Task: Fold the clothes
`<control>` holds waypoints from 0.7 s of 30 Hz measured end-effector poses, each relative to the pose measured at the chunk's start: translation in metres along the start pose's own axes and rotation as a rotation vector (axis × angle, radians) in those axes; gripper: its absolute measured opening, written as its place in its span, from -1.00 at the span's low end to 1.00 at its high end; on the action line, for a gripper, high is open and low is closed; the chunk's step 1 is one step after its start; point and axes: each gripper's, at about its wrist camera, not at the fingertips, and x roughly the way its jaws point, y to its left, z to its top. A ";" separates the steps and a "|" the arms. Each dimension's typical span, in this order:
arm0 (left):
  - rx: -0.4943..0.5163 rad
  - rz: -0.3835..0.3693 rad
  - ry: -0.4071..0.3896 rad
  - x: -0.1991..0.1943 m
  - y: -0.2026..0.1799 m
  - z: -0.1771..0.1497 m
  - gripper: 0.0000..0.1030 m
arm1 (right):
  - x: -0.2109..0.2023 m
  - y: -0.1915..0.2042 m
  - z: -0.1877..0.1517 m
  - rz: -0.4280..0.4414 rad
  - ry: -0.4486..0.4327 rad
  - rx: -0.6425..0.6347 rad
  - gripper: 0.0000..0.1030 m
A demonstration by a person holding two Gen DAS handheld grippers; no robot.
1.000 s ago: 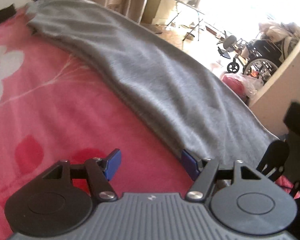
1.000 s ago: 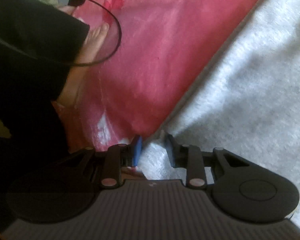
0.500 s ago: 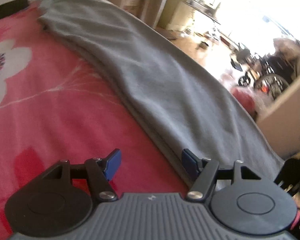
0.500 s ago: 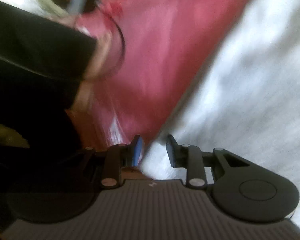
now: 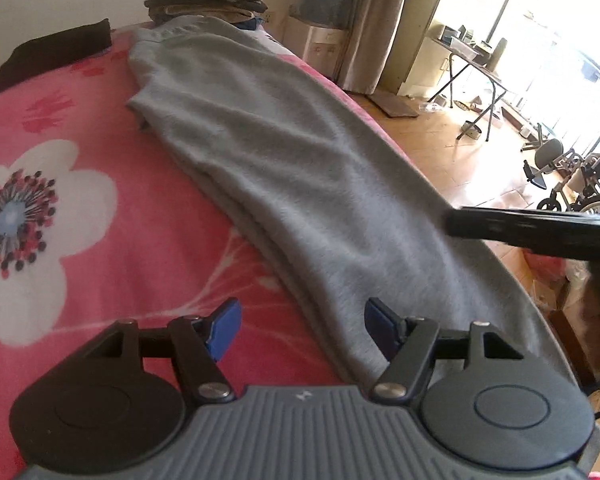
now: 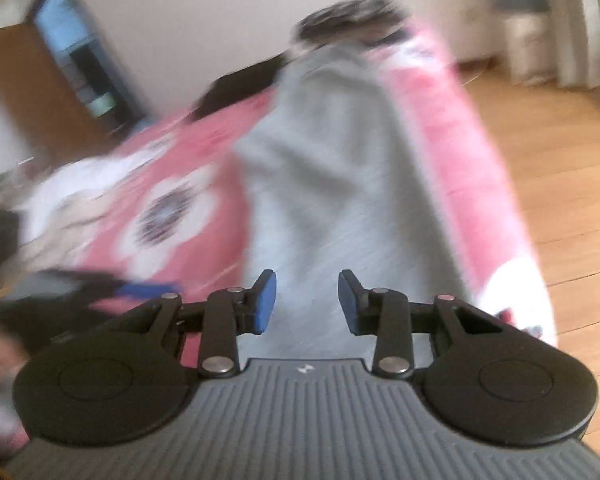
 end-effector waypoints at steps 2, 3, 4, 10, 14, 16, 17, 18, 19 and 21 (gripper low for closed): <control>0.009 -0.007 0.032 0.010 -0.004 0.006 0.35 | 0.013 -0.011 0.001 -0.097 -0.032 0.006 -0.35; 0.010 -0.017 0.052 0.015 -0.006 0.010 0.35 | 0.018 -0.013 0.001 -0.143 -0.031 -0.003 -0.37; 0.009 -0.027 0.060 0.019 -0.006 0.014 0.35 | 0.026 -0.014 -0.004 -0.178 -0.032 0.002 -0.40; 0.095 0.020 -0.078 0.035 -0.019 0.042 0.32 | 0.036 -0.012 0.009 -0.212 -0.153 -0.016 -0.53; 0.133 0.041 -0.114 0.053 -0.031 0.052 0.03 | 0.046 -0.018 0.025 -0.198 -0.196 -0.035 -0.65; 0.121 0.056 -0.071 0.066 -0.032 0.050 0.02 | 0.050 -0.018 0.032 -0.193 -0.227 -0.060 -0.68; 0.113 0.065 -0.035 0.074 -0.030 0.048 0.03 | 0.055 -0.019 0.037 -0.185 -0.243 -0.069 -0.70; 0.106 0.074 0.000 0.082 -0.029 0.046 0.02 | 0.058 -0.019 0.041 -0.171 -0.257 -0.066 -0.71; 0.118 0.076 0.000 0.084 -0.029 0.043 0.02 | 0.063 -0.020 0.045 -0.153 -0.261 -0.061 -0.71; 0.151 0.079 -0.007 0.083 -0.030 0.038 0.02 | 0.079 -0.024 0.049 -0.137 -0.224 -0.068 -0.71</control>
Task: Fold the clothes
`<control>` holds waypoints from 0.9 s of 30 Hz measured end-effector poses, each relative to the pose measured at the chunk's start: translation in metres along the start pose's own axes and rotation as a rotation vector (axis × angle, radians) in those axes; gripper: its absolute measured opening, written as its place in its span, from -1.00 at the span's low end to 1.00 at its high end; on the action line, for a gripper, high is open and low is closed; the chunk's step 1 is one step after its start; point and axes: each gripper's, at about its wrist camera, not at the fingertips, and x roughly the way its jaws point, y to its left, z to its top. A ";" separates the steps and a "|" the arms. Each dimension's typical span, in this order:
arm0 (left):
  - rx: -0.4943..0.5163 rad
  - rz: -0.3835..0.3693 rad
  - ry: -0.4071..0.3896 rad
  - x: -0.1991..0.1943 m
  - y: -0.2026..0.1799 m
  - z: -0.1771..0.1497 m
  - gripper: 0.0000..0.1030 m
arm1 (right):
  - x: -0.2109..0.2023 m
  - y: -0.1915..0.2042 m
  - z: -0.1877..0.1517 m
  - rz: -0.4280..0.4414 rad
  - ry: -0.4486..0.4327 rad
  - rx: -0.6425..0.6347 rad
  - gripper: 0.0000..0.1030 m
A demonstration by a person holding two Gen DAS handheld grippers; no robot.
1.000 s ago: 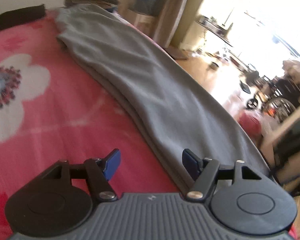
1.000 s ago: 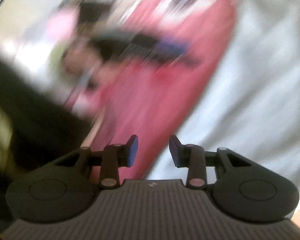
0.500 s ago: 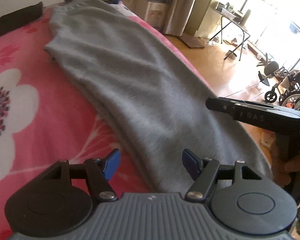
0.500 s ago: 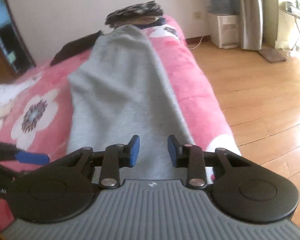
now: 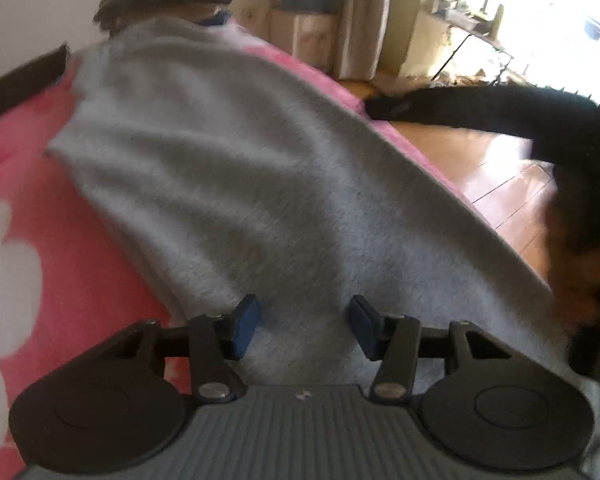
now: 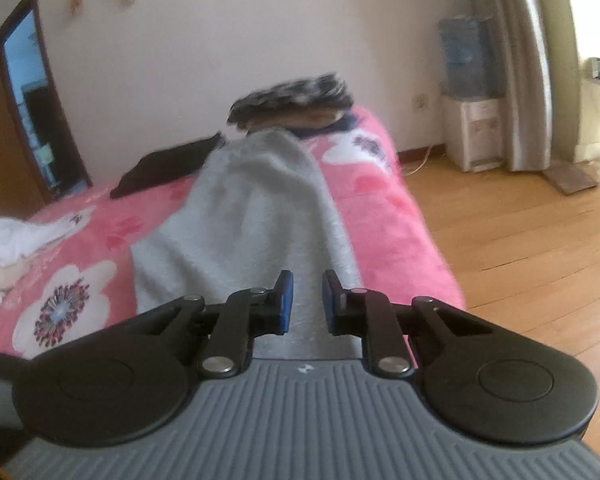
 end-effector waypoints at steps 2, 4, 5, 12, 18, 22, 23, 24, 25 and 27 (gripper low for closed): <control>0.003 0.006 0.022 -0.002 -0.001 0.003 0.02 | 0.031 -0.009 -0.006 -0.031 0.132 0.022 -0.80; -0.004 0.010 0.044 -0.003 -0.001 0.005 0.02 | 0.042 -0.021 -0.004 -0.036 0.173 0.097 -0.87; -0.013 0.011 0.054 -0.004 -0.001 0.006 0.02 | 0.039 -0.021 0.005 -0.034 0.165 0.112 -0.86; -0.036 0.018 0.102 -0.004 0.000 0.008 0.05 | 0.075 -0.003 0.037 0.066 0.131 0.007 -0.88; -0.124 0.020 0.127 -0.011 0.008 0.019 0.06 | 0.092 -0.014 0.051 0.035 0.179 0.006 -0.84; -0.148 0.116 0.135 -0.037 0.012 0.041 0.06 | 0.081 -0.017 0.058 0.080 0.186 -0.022 -0.84; -0.138 0.152 0.129 -0.044 0.011 0.050 0.08 | 0.084 -0.019 0.055 0.071 0.207 -0.019 -0.84; -0.135 0.188 0.123 -0.051 0.010 0.058 0.13 | 0.085 -0.022 0.052 0.062 0.227 -0.017 -0.84; -0.149 0.219 0.113 -0.057 0.010 0.069 0.15 | 0.083 -0.023 0.050 0.061 0.239 -0.011 -0.84; -0.189 0.262 0.086 -0.069 0.011 0.088 0.20 | 0.072 -0.023 0.051 0.101 0.214 0.011 -0.84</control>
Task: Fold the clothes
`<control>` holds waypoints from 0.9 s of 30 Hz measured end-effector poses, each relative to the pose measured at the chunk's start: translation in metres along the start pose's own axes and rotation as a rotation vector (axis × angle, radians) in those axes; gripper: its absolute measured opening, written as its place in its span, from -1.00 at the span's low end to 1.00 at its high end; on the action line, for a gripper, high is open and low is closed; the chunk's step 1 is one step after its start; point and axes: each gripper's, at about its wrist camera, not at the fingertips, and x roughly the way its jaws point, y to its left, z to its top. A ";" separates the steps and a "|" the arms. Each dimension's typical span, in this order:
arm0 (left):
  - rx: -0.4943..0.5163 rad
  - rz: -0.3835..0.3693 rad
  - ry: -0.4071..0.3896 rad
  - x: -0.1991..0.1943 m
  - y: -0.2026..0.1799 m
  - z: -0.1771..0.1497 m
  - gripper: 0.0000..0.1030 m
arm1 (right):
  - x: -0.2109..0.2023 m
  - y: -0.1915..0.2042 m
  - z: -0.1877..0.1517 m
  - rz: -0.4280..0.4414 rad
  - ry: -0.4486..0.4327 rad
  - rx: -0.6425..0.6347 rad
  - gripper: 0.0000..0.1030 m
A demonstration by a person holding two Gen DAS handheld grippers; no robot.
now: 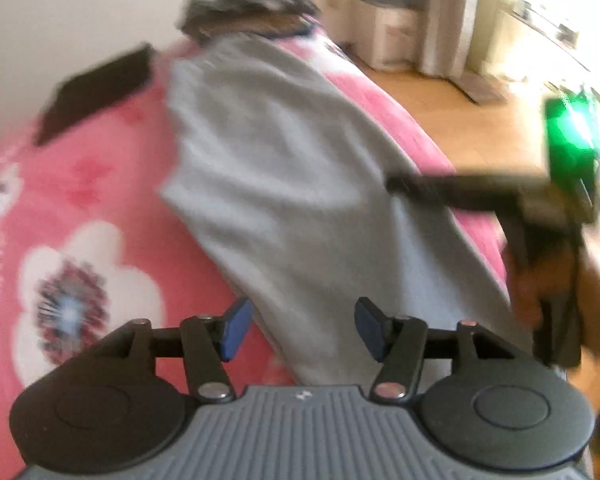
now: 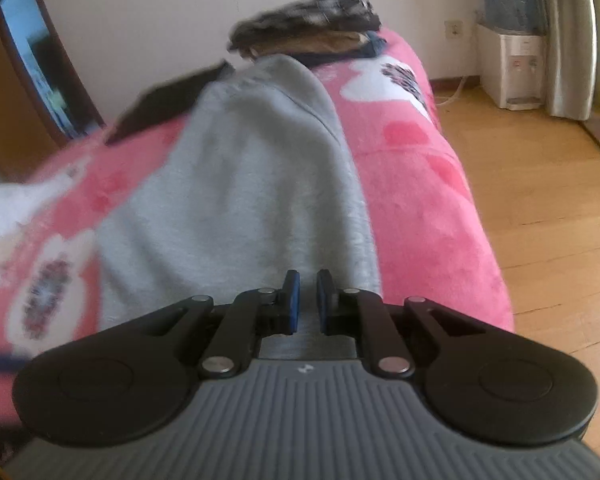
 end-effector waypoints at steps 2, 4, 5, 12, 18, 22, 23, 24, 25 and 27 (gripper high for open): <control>-0.036 0.009 -0.033 -0.003 0.000 0.022 0.20 | -0.008 0.006 0.008 0.019 -0.033 -0.023 -0.84; -0.034 0.027 -0.062 0.005 0.001 0.040 0.21 | -0.012 0.012 0.019 0.023 -0.062 -0.056 -0.84; -0.029 0.042 -0.082 0.010 0.001 0.048 0.21 | -0.011 0.013 0.027 0.016 -0.070 -0.063 -0.84; -0.041 0.046 -0.098 0.093 0.021 0.080 0.21 | 0.020 0.004 0.051 -0.030 -0.069 -0.040 -0.84; -0.108 0.004 -0.059 0.156 0.045 0.050 0.24 | 0.077 -0.001 0.024 -0.030 0.026 -0.123 -0.87; -0.065 0.006 -0.068 0.150 0.042 0.049 0.24 | 0.073 0.008 0.043 -0.053 0.081 -0.131 -0.85; -0.074 0.000 -0.058 0.150 0.044 0.051 0.25 | 0.070 0.014 0.050 -0.053 0.080 -0.154 -0.85; -0.088 -0.008 -0.052 0.151 0.047 0.052 0.25 | 0.069 0.021 0.054 -0.046 0.072 -0.178 -0.85; -0.099 -0.014 -0.050 0.151 0.049 0.052 0.25 | 0.070 0.024 0.058 -0.043 0.072 -0.184 -0.85; -0.105 -0.017 -0.055 0.153 0.050 0.051 0.27 | 0.072 0.030 0.065 -0.040 0.072 -0.197 -0.85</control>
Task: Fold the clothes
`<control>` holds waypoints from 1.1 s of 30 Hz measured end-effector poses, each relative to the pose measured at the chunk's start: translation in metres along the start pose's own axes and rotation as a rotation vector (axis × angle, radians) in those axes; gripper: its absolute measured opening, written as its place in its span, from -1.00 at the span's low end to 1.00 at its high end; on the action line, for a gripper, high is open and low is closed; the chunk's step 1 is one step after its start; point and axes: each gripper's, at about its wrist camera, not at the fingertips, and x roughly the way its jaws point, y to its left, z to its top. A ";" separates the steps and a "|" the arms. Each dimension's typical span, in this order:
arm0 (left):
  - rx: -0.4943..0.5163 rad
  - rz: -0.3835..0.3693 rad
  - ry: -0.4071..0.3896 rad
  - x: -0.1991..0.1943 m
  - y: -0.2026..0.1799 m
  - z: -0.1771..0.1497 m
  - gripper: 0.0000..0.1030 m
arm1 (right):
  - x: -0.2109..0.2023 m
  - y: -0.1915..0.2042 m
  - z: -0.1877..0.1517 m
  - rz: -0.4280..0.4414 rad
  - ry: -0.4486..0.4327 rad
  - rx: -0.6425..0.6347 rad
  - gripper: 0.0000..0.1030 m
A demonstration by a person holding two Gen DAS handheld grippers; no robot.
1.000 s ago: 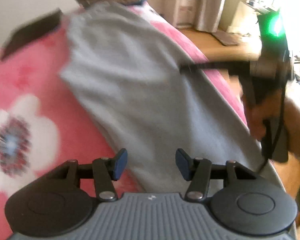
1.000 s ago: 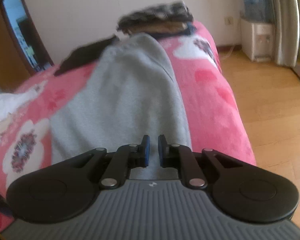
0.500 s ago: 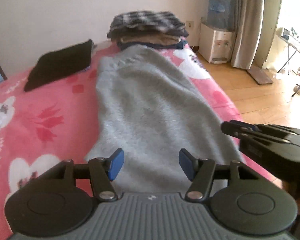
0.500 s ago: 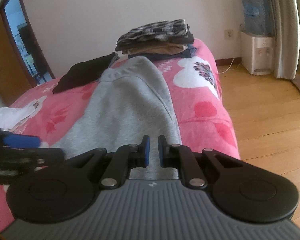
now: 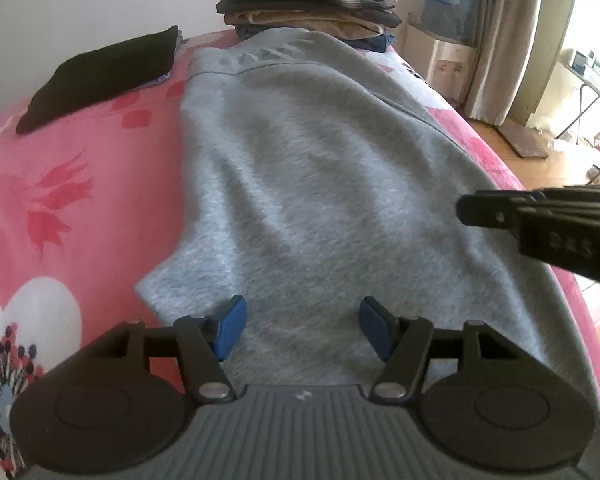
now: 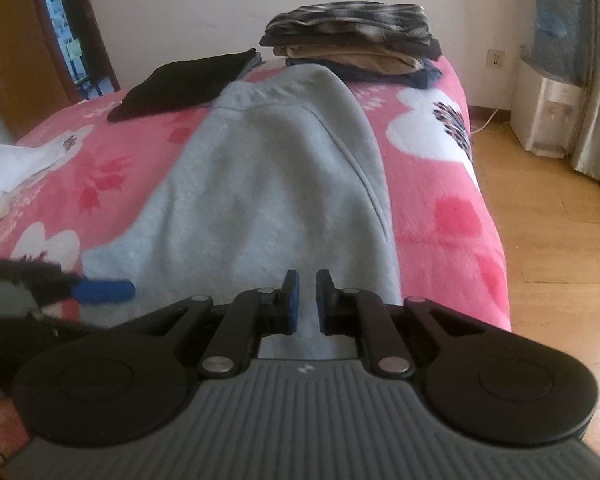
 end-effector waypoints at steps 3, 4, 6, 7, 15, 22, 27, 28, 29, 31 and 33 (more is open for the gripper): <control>0.018 0.010 -0.019 -0.001 -0.003 -0.005 0.29 | 0.015 0.001 -0.004 -0.023 0.045 -0.018 -0.85; 0.029 0.014 -0.024 -0.001 -0.004 -0.006 0.29 | 0.020 0.001 -0.005 -0.030 0.060 -0.024 -0.85; 0.030 0.012 -0.023 0.000 -0.003 -0.004 0.30 | 0.029 0.001 -0.008 -0.045 0.089 -0.034 -0.85; 0.027 0.010 -0.021 0.000 -0.003 -0.003 0.30 | 0.028 0.002 -0.007 -0.047 0.095 -0.029 -0.85; 0.028 0.010 -0.017 -0.001 -0.004 -0.002 0.32 | 0.032 0.004 -0.002 -0.050 0.130 -0.034 -0.85; 0.033 0.003 -0.016 -0.001 -0.004 -0.002 0.33 | 0.032 0.004 -0.002 -0.054 0.133 -0.027 -0.84; 0.038 -0.002 -0.018 -0.001 -0.004 -0.003 0.36 | 0.033 0.006 -0.001 -0.063 0.142 -0.040 -0.84; 0.038 -0.005 -0.018 -0.001 -0.004 -0.003 0.36 | 0.033 0.006 -0.001 -0.064 0.142 -0.039 -0.84; 0.039 -0.007 -0.018 -0.001 -0.003 -0.003 0.38 | 0.033 0.006 -0.001 -0.065 0.143 -0.039 -0.84; 0.036 -0.015 -0.017 0.000 -0.003 -0.003 0.42 | 0.033 0.007 0.000 -0.069 0.145 -0.039 -0.84; 0.027 -0.031 -0.016 0.000 -0.002 -0.002 0.51 | 0.034 0.008 0.000 -0.071 0.149 -0.041 -0.84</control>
